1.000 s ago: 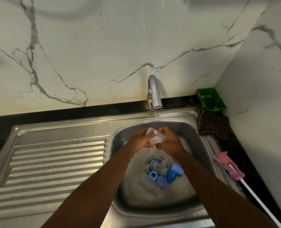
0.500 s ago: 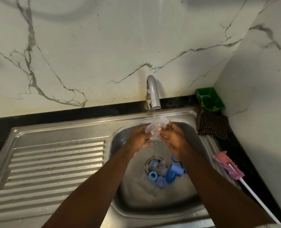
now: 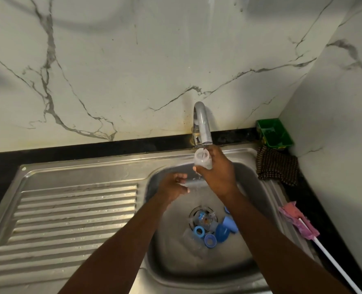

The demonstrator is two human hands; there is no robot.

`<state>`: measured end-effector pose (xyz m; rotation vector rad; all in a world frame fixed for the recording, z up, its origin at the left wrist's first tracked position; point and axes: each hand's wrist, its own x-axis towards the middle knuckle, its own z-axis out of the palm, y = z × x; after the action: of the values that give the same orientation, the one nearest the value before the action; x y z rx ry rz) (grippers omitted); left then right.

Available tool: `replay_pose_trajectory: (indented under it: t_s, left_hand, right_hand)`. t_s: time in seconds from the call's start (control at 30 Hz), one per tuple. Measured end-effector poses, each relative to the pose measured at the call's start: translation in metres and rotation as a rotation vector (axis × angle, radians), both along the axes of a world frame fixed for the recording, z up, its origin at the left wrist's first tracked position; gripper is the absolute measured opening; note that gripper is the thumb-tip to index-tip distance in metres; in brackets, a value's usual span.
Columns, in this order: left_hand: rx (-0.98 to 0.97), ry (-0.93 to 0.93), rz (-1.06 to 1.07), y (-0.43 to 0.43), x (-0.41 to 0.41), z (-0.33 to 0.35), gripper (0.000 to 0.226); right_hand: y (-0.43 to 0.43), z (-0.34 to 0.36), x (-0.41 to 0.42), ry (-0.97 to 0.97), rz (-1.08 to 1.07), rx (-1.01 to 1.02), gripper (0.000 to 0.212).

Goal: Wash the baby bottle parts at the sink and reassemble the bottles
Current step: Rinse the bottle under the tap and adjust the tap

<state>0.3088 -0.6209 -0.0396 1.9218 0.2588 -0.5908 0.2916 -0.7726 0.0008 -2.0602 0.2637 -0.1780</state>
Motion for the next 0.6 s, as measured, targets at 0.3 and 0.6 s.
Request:
replay_pose_trajectory:
  t_s: [0.3,0.6]
  left_hand:
    - [-0.074,-0.046,0.09,0.017,0.014,0.016,0.026]
    - [0.015,-0.154,0.027,-0.004,0.044,0.038,0.023]
  right_hand:
    - [0.005,-0.003,-0.013,-0.042,-0.108,0.036,0.044]
    - [0.013,-0.007,-0.015,0.028,-0.041,-0.013,0.038]
